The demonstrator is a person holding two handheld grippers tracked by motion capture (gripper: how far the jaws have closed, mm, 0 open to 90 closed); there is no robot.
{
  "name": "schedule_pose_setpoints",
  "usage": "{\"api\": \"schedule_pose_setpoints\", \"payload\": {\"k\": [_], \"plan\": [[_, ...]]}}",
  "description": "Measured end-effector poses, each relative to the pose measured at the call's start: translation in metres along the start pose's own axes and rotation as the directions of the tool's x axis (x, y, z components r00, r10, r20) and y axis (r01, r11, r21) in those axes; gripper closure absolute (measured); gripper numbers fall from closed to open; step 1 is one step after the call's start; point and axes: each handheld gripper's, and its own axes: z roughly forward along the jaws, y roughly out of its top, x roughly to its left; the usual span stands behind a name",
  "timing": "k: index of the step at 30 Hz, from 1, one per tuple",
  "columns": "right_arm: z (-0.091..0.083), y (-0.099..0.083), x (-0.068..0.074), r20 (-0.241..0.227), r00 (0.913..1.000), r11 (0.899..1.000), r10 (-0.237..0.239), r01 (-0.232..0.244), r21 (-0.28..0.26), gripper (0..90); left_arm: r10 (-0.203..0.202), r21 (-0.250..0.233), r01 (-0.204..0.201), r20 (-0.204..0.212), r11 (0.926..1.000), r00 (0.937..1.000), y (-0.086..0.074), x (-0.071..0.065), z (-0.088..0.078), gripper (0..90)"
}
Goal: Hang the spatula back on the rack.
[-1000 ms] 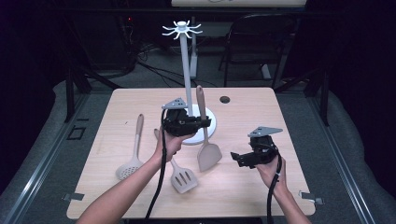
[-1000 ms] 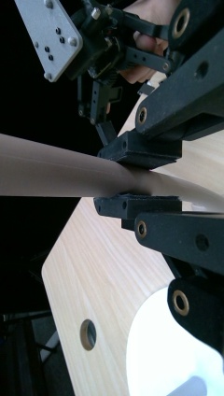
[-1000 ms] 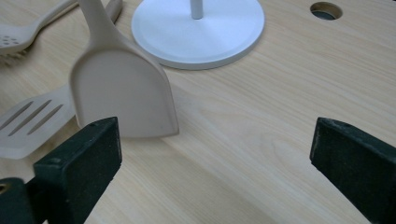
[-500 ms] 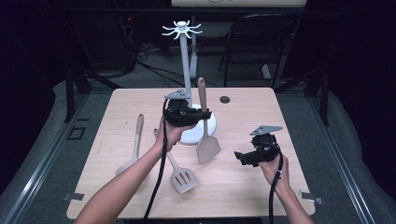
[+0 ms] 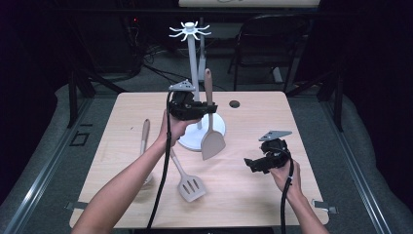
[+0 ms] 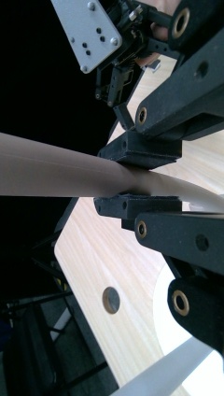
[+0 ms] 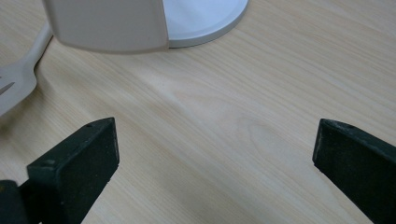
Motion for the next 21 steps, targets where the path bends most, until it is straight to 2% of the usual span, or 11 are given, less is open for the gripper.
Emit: {"api": "schedule_pose_setpoints", "payload": {"k": [10, 21], "plan": [[0.000, 0.000, 0.001, -0.010, 0.9999, 1.000, 0.006, -0.006, 0.006, 0.5, 0.015, -0.012, -0.015, 0.001, 0.9998, 0.9999, 0.018, 0.005, -0.004, 77.1], [-0.002, 0.000, 0.002, -0.015, 0.9999, 1.000, -0.007, 0.007, 0.010, 0.6, 0.028, -0.027, -0.028, -0.026, 0.9992, 0.9993, 0.028, 0.012, -0.011, 77.1]]}}
